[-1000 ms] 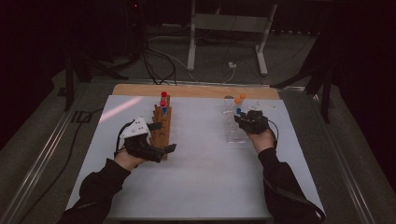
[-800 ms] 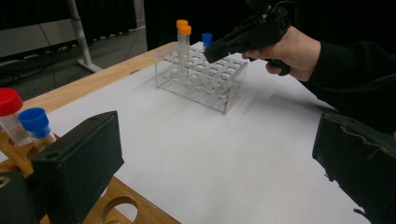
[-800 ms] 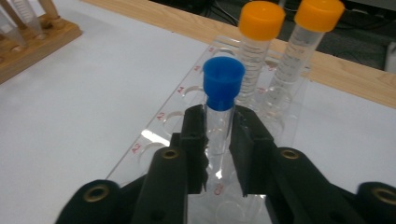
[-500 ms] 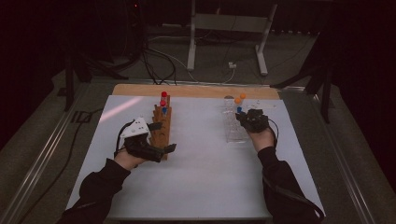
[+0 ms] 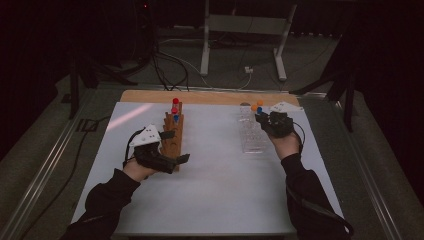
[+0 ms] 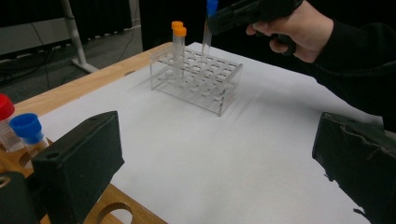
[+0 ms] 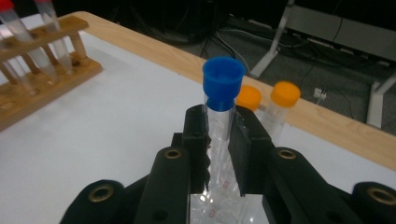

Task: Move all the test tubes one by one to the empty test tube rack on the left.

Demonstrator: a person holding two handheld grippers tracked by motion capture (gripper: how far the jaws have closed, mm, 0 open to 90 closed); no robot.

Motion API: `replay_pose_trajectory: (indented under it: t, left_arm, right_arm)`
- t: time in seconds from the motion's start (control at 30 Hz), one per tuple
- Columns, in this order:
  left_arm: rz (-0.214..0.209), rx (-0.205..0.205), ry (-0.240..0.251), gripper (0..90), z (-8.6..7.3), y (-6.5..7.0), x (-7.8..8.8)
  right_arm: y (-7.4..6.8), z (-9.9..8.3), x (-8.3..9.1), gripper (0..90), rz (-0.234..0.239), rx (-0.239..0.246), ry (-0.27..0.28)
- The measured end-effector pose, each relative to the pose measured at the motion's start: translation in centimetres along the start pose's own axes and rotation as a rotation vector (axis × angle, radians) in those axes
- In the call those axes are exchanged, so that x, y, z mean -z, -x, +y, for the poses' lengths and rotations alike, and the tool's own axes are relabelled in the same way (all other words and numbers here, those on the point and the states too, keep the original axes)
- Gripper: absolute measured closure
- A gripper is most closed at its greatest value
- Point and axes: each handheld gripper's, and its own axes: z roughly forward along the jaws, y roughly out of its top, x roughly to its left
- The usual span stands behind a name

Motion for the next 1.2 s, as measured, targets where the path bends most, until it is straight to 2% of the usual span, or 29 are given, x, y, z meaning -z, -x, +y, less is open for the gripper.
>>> replay_pose_trajectory:
  t: [0.27,0.53,0.7,0.97,1.03,1.13,1.2]
  left_arm:
    - [-0.018,-0.005,-0.006,2.5,0.3,0.4,-0.4]
    - [-0.043,-0.016,-0.011,2.5,0.8,0.8,-0.9]
    - [-0.067,-0.020,-0.012,2.7,1.1,1.1,-1.4]
    - [-0.112,-0.032,-0.023,7.3,1.3,1.7,-2.8]
    - [-0.124,-0.036,-0.017,8.5,1.4,1.9,-3.0]
    - [-0.139,-0.042,-0.007,16.8,1.5,2.1,-3.3]
    - [-0.143,-0.047,-0.009,17.7,1.5,2.2,-3.5]
  right_arm:
    - [-1.5,0.8,1.6,77.1,0.040,0.047,0.038]
    - [-4.7,0.2,2.6,77.1,0.141,0.119,0.037]
    - [-6.9,-0.6,2.8,77.1,0.209,0.147,0.023]
    - [-10.4,-1.8,2.6,77.1,0.319,0.192,-0.007]
    - [-11.0,-1.9,2.6,77.1,0.338,0.194,-0.010]
    - [-11.7,-2.1,2.6,77.1,0.371,0.196,-0.015]
    - [-12.2,-2.2,2.6,77.1,0.383,0.200,-0.017]
